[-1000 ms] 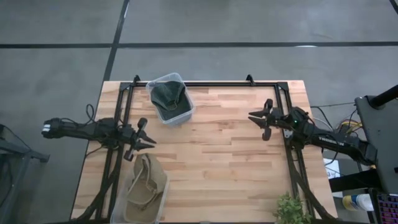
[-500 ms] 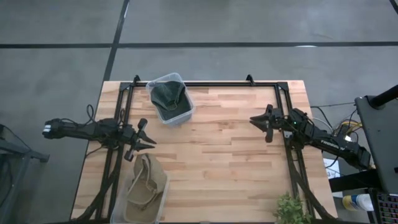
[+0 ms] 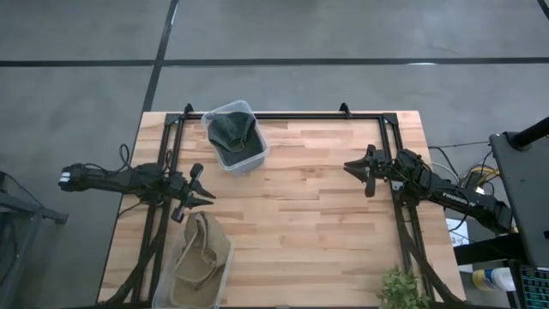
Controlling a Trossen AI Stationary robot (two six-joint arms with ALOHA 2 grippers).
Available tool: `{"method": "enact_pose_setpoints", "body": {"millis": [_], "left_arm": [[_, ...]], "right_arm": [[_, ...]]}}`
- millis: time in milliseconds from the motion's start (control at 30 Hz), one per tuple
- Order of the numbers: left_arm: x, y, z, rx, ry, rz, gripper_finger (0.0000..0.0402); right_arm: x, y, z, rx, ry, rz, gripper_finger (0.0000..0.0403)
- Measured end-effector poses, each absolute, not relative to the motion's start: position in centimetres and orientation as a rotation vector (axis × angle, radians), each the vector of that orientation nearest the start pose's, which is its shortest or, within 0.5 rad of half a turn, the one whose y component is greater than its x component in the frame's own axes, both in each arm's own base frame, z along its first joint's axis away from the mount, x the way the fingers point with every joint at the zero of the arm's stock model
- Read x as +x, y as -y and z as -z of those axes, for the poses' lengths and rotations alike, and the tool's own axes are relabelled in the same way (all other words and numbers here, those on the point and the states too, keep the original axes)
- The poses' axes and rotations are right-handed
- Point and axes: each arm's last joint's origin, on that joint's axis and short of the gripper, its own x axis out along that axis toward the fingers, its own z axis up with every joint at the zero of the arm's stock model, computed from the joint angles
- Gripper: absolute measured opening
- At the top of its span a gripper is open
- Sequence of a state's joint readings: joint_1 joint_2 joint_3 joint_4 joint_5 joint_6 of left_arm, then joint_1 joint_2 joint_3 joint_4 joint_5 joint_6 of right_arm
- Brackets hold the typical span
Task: Pick & Place hat
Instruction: Return to Home Position
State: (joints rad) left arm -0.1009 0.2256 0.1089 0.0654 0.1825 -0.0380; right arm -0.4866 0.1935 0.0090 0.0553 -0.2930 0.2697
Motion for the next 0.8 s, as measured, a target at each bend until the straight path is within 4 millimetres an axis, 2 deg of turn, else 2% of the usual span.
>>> {"method": "enact_pose_setpoints", "body": {"millis": [800], "left_arm": [[10.80, 1.62, -18.89, -0.040, -0.056, 0.282, 0.0067]], "right_arm": [[9.88, 4.28, -15.61, 0.317, -0.092, 0.208, 0.0077]]}}
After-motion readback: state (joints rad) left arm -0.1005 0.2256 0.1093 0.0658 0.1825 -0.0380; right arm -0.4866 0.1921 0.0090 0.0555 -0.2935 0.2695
